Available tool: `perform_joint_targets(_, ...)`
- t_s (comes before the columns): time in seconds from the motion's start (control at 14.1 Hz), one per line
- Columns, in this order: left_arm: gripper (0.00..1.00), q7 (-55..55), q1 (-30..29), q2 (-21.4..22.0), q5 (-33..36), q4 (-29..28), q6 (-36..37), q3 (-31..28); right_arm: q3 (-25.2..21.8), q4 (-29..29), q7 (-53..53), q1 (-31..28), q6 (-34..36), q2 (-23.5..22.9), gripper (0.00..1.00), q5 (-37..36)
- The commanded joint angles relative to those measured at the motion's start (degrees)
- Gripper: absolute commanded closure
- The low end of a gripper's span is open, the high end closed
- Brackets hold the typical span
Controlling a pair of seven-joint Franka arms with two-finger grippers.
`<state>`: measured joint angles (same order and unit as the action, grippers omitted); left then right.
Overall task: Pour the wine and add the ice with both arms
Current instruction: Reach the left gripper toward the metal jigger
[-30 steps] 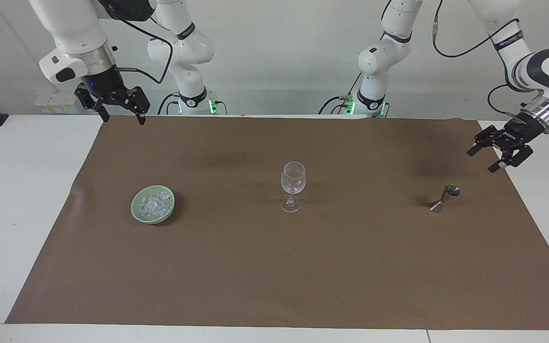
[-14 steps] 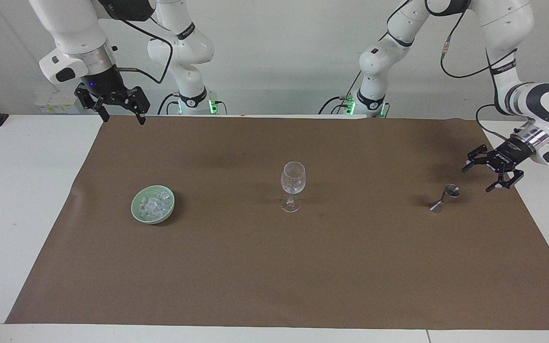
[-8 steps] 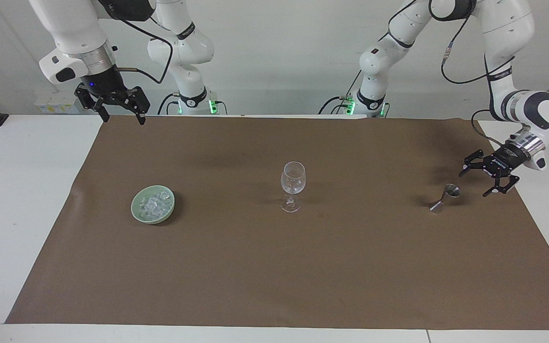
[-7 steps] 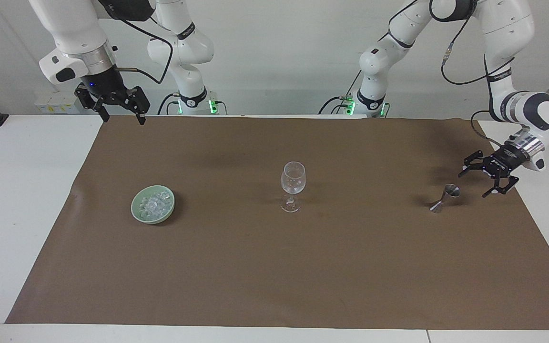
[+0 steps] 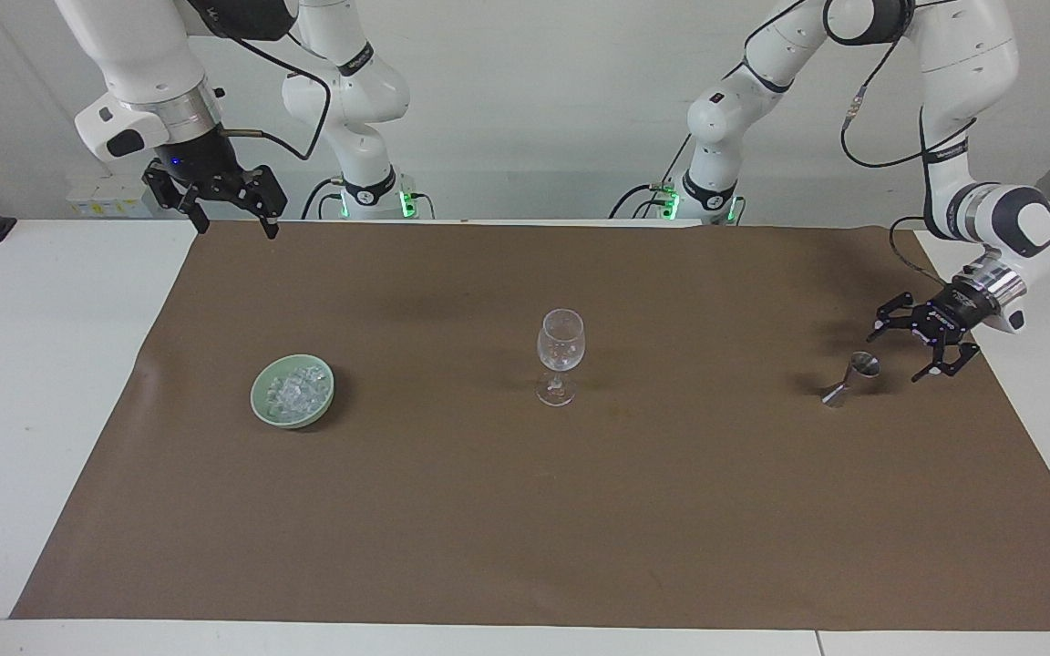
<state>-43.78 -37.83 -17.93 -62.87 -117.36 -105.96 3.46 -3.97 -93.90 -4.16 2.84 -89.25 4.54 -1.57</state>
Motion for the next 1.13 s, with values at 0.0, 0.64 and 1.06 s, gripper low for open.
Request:
perform_joint_targets(0.0,0.0,-0.6,-0.75,0.36,-2.33,-1.82,0.22,0.32,0.28,-1.55,-0.23,-0.3,-0.66,1.26,0.0,0.69)
perform_joint_targets(0.64,0.0,-0.25,-2.51,-5.0,-7.88,-0.59,3.92,0.32,0.28,-1.55,-0.23,-0.3,-0.66,1.26,0.0,0.69)
perform_joint_targets(1.06,0.0,2.64,-2.07,-5.53,-9.19,-0.94,5.42,0.4,0.28,-1.55,-0.23,-0.3,-0.66,1.26,0.0,0.69)
